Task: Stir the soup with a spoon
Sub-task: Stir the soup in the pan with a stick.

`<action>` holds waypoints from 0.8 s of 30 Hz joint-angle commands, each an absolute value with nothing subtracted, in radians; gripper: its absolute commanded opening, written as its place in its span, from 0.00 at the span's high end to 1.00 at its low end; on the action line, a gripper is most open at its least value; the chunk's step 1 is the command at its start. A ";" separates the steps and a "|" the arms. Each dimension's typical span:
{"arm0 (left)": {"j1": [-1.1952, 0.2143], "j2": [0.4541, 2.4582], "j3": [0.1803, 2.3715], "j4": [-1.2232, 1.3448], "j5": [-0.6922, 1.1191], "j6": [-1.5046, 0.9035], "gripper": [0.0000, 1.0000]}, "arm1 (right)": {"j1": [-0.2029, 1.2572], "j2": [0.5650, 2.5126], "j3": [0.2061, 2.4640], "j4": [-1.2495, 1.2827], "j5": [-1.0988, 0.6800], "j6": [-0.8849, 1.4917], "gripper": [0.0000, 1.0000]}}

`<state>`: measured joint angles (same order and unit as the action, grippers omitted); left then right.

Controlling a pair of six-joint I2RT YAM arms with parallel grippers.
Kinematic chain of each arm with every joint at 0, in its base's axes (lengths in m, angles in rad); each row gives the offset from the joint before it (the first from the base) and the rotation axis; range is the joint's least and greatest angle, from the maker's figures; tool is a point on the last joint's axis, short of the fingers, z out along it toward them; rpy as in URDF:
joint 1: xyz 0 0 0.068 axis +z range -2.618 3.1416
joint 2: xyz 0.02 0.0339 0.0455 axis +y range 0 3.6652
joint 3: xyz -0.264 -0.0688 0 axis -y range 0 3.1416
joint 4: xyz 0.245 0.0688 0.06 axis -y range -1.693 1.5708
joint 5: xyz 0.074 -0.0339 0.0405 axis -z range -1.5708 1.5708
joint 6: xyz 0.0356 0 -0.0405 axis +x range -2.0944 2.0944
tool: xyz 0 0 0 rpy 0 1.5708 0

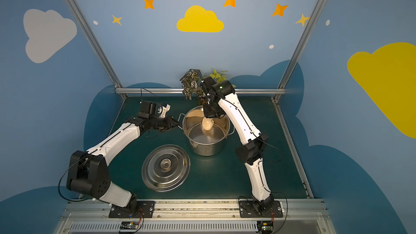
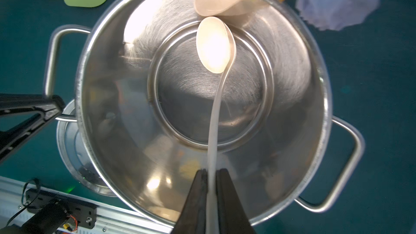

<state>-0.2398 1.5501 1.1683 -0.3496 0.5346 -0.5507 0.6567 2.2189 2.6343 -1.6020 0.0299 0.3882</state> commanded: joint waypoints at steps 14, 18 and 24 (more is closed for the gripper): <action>-0.260 1.540 1.144 -0.384 0.540 -0.508 0.95 | 0.845 2.070 2.492 -1.695 -0.088 0.365 1.00; -0.259 1.538 1.144 -0.384 0.540 -0.508 0.95 | 0.874 1.966 2.342 -1.697 -0.050 0.379 1.00; -0.260 1.539 1.145 -0.385 0.540 -0.508 0.95 | 0.852 1.824 2.133 -1.720 0.051 0.409 1.00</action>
